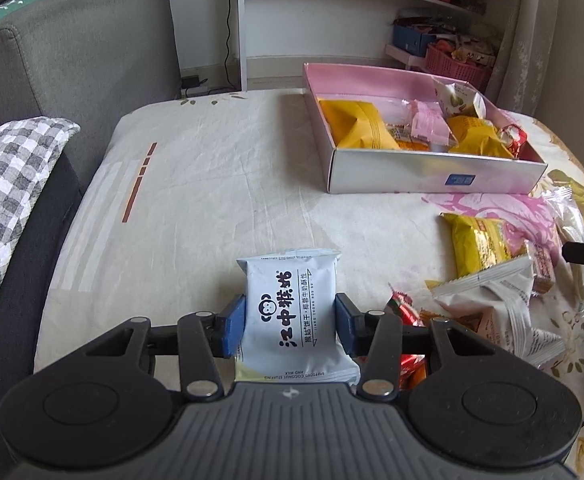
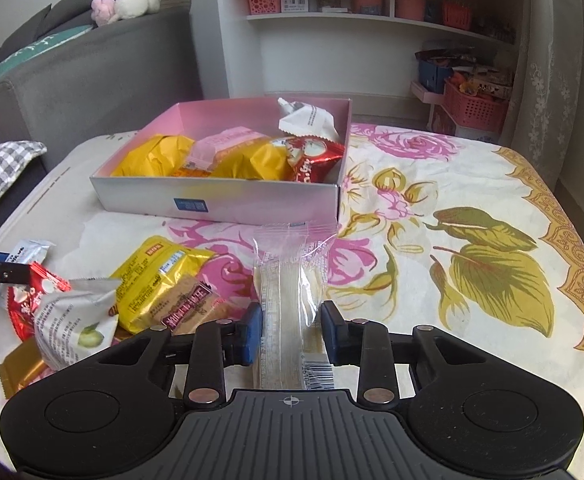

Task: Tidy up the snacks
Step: 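Grasp the white printed packet with the left tool while the right grasps the clear-wrapped cake, then carry the white packet and wrapped cake into the box and open both tools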

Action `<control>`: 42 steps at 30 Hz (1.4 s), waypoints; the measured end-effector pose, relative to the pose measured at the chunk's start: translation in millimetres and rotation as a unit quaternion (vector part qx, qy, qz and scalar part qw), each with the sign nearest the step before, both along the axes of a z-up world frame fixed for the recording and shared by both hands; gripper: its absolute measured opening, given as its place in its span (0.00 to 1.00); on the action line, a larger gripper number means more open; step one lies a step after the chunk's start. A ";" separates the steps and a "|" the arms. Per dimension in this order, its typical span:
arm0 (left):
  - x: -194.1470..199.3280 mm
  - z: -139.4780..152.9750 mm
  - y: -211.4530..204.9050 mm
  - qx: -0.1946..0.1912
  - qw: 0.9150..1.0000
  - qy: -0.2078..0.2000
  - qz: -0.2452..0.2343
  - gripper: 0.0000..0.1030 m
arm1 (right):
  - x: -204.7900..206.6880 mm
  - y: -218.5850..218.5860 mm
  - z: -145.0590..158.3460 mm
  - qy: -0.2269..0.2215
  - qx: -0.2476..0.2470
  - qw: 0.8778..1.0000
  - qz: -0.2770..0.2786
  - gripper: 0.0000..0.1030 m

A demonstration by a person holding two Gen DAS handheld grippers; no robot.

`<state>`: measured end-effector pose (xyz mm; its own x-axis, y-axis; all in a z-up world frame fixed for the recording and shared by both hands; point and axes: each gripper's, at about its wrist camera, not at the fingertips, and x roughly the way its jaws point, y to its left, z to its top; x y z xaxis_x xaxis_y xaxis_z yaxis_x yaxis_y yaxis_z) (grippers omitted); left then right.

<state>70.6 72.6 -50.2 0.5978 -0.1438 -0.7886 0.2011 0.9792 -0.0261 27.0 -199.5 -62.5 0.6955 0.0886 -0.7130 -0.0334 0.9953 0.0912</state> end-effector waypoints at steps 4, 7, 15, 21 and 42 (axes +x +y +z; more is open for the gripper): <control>3.0 8.5 -3.9 -0.011 1.000 -0.007 0.001 0.42 | 4.4 5.1 6.5 -0.007 0.005 1.000 0.001 0.29; 5.2 14.5 -8.1 -0.017 1.000 -0.013 -0.001 0.42 | 7.8 8.5 13.4 -0.013 0.012 1.000 -0.001 0.29; 18.2 30.9 -24.0 -0.040 0.999 -0.031 0.000 0.42 | 21.9 17.4 37.8 -0.043 0.032 0.999 -0.003 0.29; 32.4 44.1 -40.2 -0.063 0.997 -0.047 0.002 0.42 | 39.4 16.9 51.5 -0.057 0.058 0.997 -0.018 0.29; 76.7 34.8 -74.9 -0.128 0.990 -0.064 0.010 0.42 | 97.6 -5.1 57.8 -0.051 0.143 0.985 -0.083 0.28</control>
